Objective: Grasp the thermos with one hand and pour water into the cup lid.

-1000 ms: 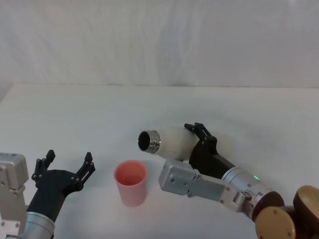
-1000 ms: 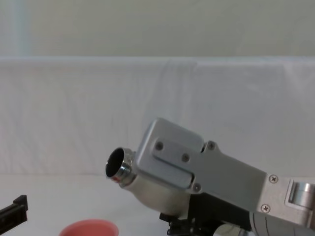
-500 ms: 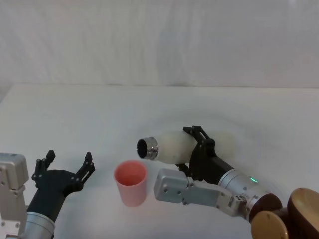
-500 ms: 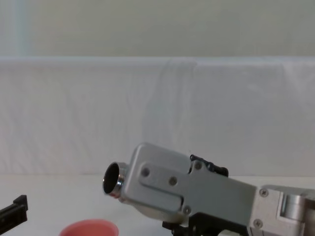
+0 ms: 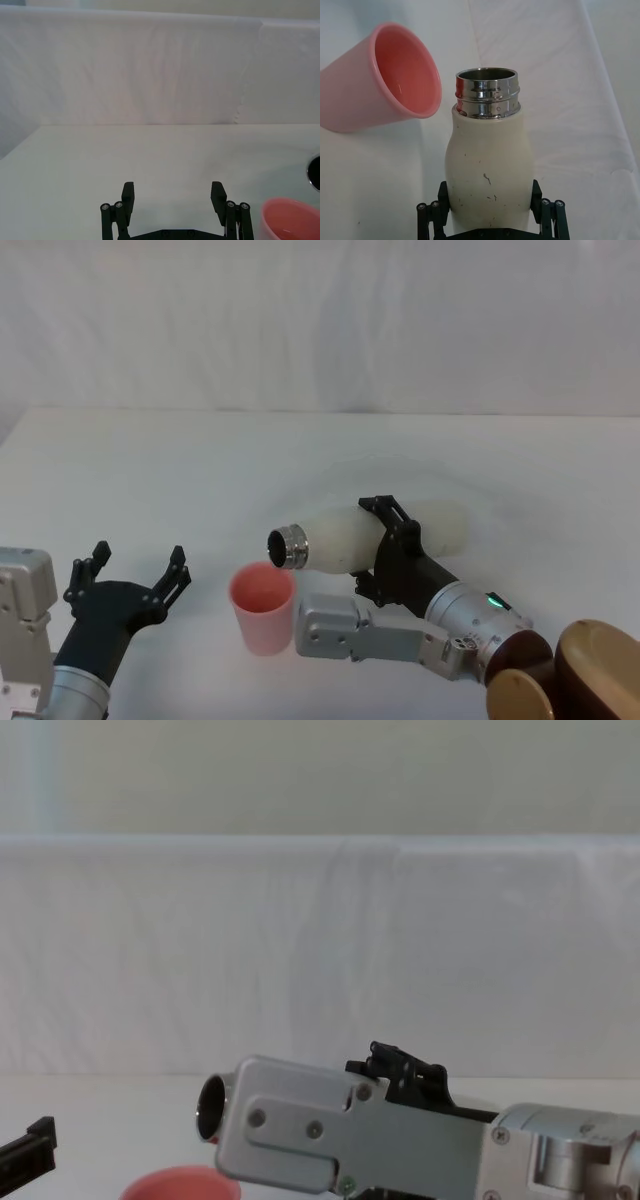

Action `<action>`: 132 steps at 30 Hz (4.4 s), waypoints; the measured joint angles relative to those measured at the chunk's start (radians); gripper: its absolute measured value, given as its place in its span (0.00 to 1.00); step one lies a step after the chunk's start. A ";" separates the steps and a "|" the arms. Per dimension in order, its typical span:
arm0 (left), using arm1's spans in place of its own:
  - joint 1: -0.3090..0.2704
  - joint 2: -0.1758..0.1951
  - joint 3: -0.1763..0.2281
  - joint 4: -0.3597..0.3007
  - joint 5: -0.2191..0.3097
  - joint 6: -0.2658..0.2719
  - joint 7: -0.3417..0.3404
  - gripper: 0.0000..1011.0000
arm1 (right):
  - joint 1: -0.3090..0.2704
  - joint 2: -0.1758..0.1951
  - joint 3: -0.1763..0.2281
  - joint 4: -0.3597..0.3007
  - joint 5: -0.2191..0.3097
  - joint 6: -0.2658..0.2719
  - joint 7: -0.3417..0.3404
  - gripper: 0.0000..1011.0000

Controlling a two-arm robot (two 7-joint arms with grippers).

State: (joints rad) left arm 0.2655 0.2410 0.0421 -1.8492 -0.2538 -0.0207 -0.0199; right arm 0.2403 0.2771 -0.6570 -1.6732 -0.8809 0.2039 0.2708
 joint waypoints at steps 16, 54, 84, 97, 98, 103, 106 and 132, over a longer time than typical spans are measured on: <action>0.000 0.000 0.000 0.000 0.000 0.000 0.000 0.99 | 0.007 -0.009 -0.013 0.004 -0.074 0.027 0.004 0.95; 0.000 0.000 0.000 0.000 0.000 0.000 0.000 0.99 | 0.034 -0.007 -0.038 0.019 -0.160 0.034 0.019 0.95; 0.000 0.000 0.000 0.000 0.000 0.000 0.000 0.99 | 0.045 -0.002 -0.057 0.010 -0.207 0.049 0.033 0.95; 0.000 0.000 0.000 0.000 0.000 0.000 0.000 0.99 | 0.047 0.001 -0.063 0.004 -0.223 0.052 0.038 0.95; 0.000 0.000 0.000 0.000 0.000 0.000 0.000 0.99 | 0.048 0.001 -0.063 0.004 -0.225 0.052 0.038 0.95; 0.000 0.000 0.000 0.000 0.000 0.000 0.000 0.99 | 0.050 0.002 -0.067 0.003 -0.232 0.053 0.040 0.95; 0.000 0.000 0.000 0.000 0.000 0.000 0.000 0.99 | 0.051 0.002 -0.068 0.003 -0.235 0.054 0.040 0.95; 0.000 0.000 0.000 0.000 0.000 0.000 0.000 0.99 | 0.056 0.005 -0.078 -0.002 -0.256 0.057 0.047 0.95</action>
State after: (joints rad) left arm 0.2655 0.2410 0.0421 -1.8492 -0.2538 -0.0208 -0.0199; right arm 0.2965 0.2820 -0.7345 -1.6753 -1.1366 0.2608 0.3182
